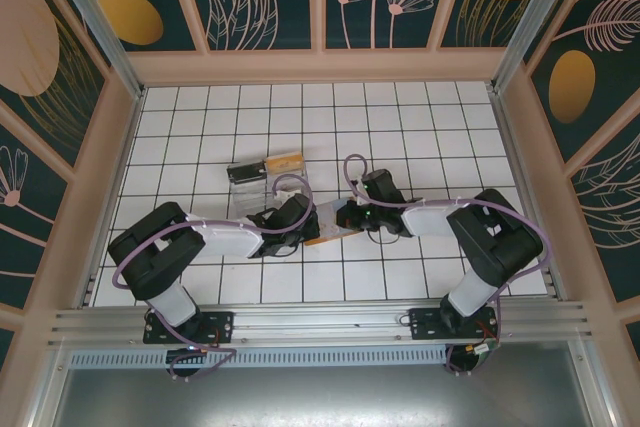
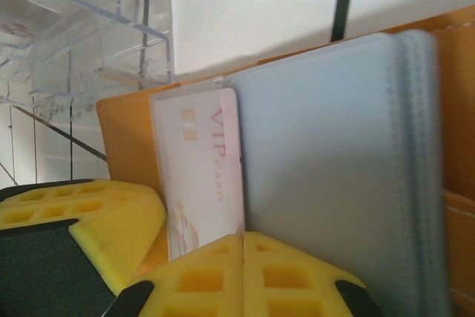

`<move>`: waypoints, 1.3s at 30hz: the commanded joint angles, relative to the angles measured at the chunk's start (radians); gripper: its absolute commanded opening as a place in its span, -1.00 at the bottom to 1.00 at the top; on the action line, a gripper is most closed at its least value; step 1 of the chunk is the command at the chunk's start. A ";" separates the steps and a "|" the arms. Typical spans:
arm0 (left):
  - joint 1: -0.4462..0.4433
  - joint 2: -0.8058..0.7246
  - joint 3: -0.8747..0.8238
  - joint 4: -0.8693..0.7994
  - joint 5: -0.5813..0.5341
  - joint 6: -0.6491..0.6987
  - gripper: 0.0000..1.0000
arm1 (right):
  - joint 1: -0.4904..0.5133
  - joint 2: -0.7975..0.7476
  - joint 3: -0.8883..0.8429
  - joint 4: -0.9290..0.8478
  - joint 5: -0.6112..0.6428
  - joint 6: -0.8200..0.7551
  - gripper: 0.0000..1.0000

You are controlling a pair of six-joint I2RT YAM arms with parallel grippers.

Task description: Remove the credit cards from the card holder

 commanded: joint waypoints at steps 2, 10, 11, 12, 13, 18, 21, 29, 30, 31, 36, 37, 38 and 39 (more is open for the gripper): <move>0.004 0.042 -0.022 -0.121 -0.002 -0.004 -1.00 | -0.030 -0.009 -0.016 -0.055 0.033 -0.038 -1.00; 0.006 0.042 -0.012 -0.117 0.009 0.003 -1.00 | -0.038 -0.005 -0.018 -0.053 0.018 -0.044 -1.00; 0.005 0.042 -0.010 -0.116 0.011 0.003 -1.00 | -0.037 -0.002 -0.018 -0.046 0.006 -0.041 -1.00; 0.005 0.043 -0.007 -0.115 0.015 0.005 -1.00 | -0.034 -0.001 -0.018 -0.035 -0.006 -0.034 -1.00; 0.004 0.042 -0.004 -0.111 0.019 0.008 -1.00 | -0.030 0.004 -0.016 -0.025 -0.016 -0.031 -1.00; 0.004 0.023 0.013 -0.094 0.043 0.023 -0.96 | 0.003 0.031 0.006 -0.004 -0.031 -0.020 -1.00; 0.005 0.017 0.022 -0.104 0.034 0.031 -1.00 | 0.007 0.043 0.013 0.011 -0.039 -0.008 -1.00; 0.005 0.040 0.010 -0.101 0.046 0.031 -1.00 | -0.032 0.043 0.010 -0.016 -0.035 -0.036 -1.00; 0.004 0.042 0.010 -0.101 0.046 0.031 -1.00 | -0.038 0.041 0.013 -0.024 -0.036 -0.044 -1.00; 0.005 0.042 0.010 -0.101 0.046 0.031 -1.00 | -0.042 0.039 0.014 -0.029 -0.034 -0.048 -1.00; 0.004 0.042 0.008 -0.101 0.048 0.031 -1.00 | -0.060 0.023 0.009 -0.043 -0.038 -0.060 -1.00; 0.004 0.042 0.010 -0.101 0.048 0.030 -1.00 | -0.060 0.018 0.007 -0.047 -0.036 -0.061 -1.00; 0.005 0.043 0.007 -0.101 0.046 0.031 -1.00 | -0.060 0.012 0.004 -0.048 -0.033 -0.061 -1.00; 0.004 0.042 0.008 -0.101 0.046 0.031 -1.00 | -0.060 0.007 0.000 -0.047 -0.033 -0.061 -1.00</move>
